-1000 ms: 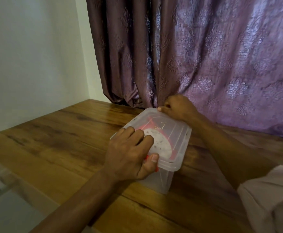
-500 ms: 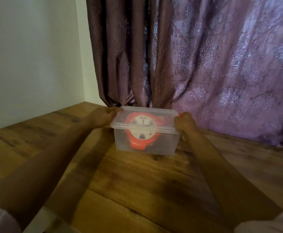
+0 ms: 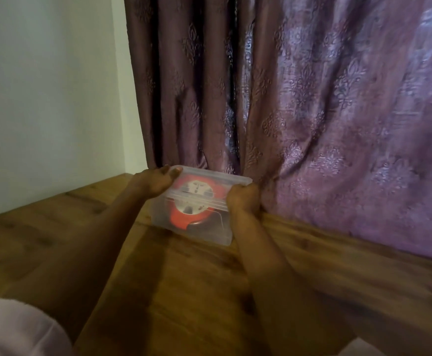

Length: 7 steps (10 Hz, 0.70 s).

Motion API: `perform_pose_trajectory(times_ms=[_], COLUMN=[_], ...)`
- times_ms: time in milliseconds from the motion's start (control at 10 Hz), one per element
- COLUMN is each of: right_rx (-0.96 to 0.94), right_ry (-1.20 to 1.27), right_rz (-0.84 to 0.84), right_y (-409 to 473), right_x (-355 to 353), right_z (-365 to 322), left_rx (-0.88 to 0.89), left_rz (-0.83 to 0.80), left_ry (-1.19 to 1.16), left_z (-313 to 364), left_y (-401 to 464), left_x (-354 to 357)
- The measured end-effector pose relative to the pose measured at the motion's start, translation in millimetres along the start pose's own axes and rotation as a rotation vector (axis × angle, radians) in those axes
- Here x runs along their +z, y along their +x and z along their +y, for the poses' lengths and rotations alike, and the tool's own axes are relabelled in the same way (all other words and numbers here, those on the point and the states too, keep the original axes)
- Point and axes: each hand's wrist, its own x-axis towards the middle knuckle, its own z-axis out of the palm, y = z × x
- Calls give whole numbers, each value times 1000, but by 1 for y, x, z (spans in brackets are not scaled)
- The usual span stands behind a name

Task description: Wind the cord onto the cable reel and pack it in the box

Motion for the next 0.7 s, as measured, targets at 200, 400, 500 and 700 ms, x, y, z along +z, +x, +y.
perform_pose_trajectory(times_ms=[200,400,500,700], right_rx=[14,-10,-30,-285], right_ry=[20,29,-34,-456], right_rz=[42,93,92,90], right_y=[14,17,17,5], right_x=[32,48,49,42], right_z=[-3,-4,-5,-14], left_rx=[13,-25,-28,28], left_rz=[91,144,176,158], left_ry=[19,-45,-32,195], left_z=[-15,-18,-21,-16], left_y=[28,43,44,33], left_x=[4,6,7,-17])
